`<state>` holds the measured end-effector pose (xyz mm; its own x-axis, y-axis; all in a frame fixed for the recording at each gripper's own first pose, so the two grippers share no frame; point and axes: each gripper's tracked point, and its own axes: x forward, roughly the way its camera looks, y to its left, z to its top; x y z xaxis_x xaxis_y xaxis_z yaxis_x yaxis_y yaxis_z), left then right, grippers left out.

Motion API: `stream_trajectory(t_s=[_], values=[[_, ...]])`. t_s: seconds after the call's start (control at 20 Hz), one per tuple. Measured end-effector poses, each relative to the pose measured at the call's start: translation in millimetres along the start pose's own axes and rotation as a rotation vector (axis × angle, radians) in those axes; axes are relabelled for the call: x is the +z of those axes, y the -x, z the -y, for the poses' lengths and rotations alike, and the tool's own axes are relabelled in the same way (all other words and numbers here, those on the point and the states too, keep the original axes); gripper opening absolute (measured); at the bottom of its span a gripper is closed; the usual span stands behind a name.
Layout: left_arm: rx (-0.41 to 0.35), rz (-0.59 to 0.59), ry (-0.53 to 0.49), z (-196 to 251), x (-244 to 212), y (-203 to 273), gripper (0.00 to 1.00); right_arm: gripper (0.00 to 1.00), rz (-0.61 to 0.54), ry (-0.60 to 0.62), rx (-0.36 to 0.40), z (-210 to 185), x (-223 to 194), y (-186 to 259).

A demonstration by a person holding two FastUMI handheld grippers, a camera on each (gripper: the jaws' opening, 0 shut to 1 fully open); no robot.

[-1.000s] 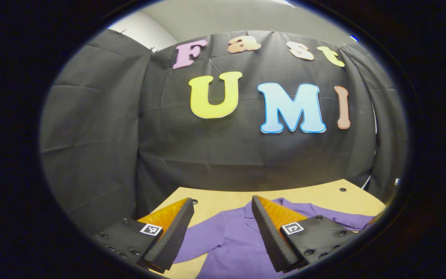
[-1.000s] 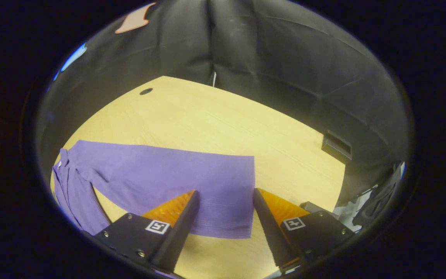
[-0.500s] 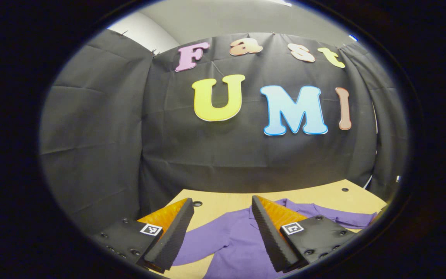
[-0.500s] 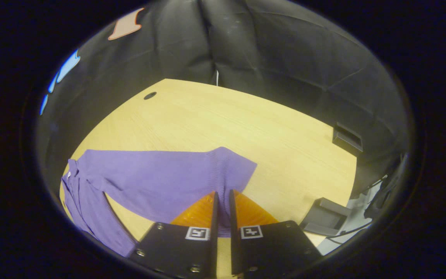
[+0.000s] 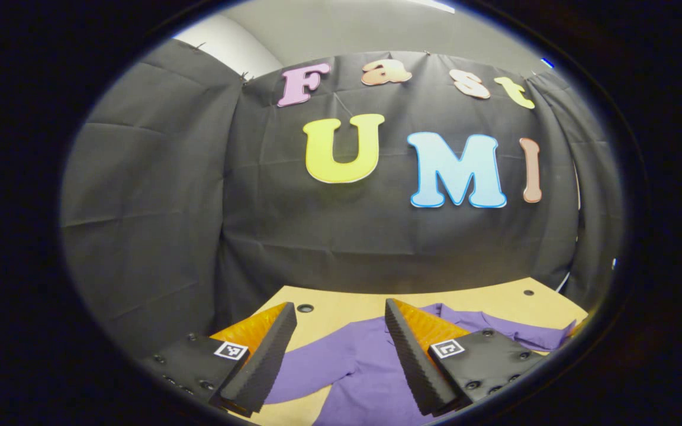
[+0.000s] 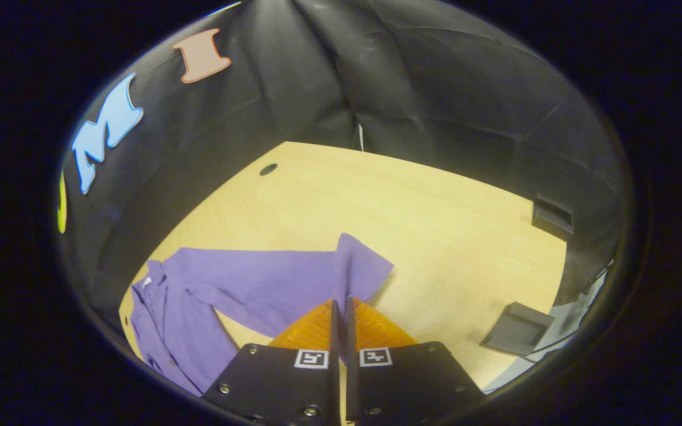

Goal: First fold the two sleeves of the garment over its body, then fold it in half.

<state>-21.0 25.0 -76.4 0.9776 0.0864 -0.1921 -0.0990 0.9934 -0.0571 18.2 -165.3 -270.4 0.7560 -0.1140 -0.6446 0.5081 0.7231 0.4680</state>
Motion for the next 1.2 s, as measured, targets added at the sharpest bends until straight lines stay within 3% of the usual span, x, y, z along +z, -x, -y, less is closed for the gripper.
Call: stream_trajectory(t_s=[0.4,0.7,1.0,1.2], values=[[0.011,0.008,0.032,-17.9,-7.5,-1.7,0.94,0.04,0.066,0.015,0.241,-107.5,33.7,33.9],[0.045,0.006,0.033,-42.8,-12.5,8.5,0.97,0.07,0.125,0.055,0.424,-216.4,57.0,56.5],[0.114,-0.005,0.036,-77.3,-19.3,24.6,0.99,0.04,0.078,0.129,0.564,-304.5,30.6,53.9],[0.166,-0.02,0.049,-99.9,-28.5,33.7,0.95,0.05,0.023,0.194,0.651,-358.9,-3.1,55.8]])
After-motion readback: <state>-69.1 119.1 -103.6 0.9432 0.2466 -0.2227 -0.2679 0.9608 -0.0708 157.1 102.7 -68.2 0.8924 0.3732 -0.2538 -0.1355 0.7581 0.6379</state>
